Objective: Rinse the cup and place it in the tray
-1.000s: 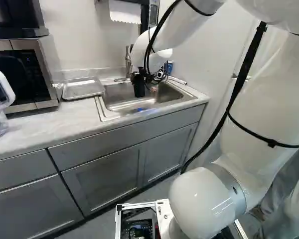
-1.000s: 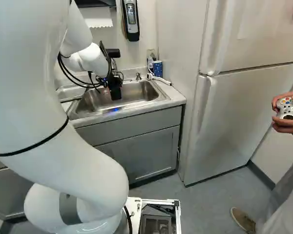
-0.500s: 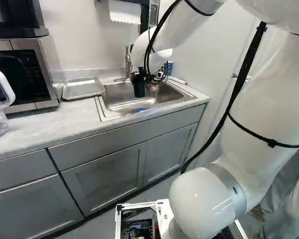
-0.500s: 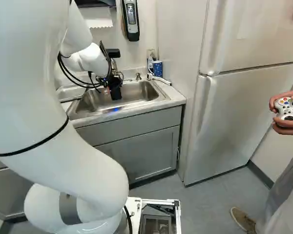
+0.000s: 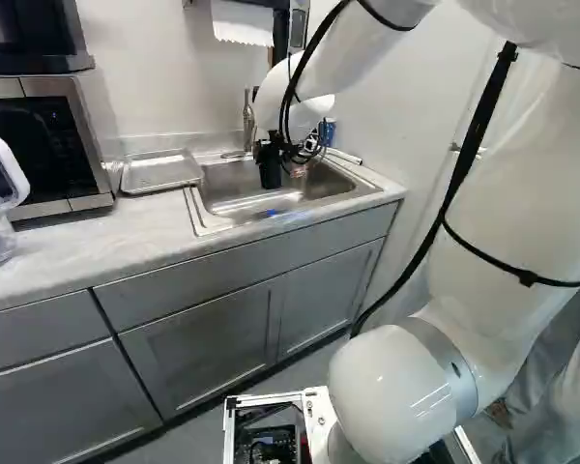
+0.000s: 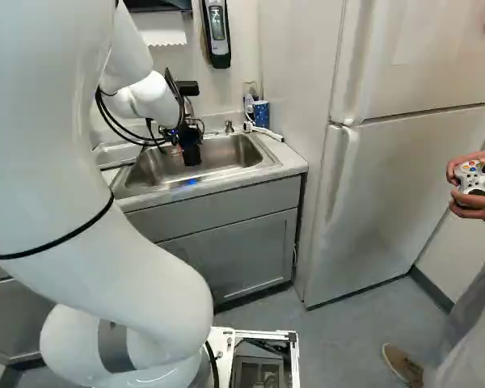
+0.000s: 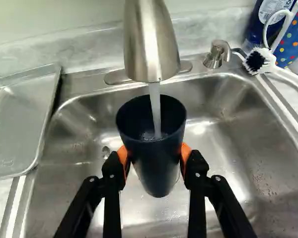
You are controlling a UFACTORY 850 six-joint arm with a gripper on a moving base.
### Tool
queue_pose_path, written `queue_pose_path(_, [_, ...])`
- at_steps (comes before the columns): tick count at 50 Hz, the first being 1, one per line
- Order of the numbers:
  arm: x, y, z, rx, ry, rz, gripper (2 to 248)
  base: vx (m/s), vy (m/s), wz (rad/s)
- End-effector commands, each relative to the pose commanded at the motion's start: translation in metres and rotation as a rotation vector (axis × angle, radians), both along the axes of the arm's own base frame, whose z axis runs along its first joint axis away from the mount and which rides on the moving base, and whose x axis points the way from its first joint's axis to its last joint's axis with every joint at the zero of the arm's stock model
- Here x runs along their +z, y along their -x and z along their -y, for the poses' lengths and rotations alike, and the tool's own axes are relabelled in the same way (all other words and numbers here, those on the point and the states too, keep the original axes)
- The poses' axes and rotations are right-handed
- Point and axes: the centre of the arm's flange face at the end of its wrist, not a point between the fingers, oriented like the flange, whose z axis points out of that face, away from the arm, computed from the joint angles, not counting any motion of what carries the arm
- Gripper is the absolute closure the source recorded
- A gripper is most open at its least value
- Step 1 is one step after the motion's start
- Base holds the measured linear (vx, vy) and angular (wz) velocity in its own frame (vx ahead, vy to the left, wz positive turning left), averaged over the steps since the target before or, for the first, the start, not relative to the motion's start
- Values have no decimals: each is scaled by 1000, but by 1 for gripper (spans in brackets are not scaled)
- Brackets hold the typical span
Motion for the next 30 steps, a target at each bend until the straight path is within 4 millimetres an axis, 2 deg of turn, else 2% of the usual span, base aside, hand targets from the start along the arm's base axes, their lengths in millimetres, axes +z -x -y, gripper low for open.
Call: queue_pose_path(30, [0,0,0,0,0,0,129,0,0,0])
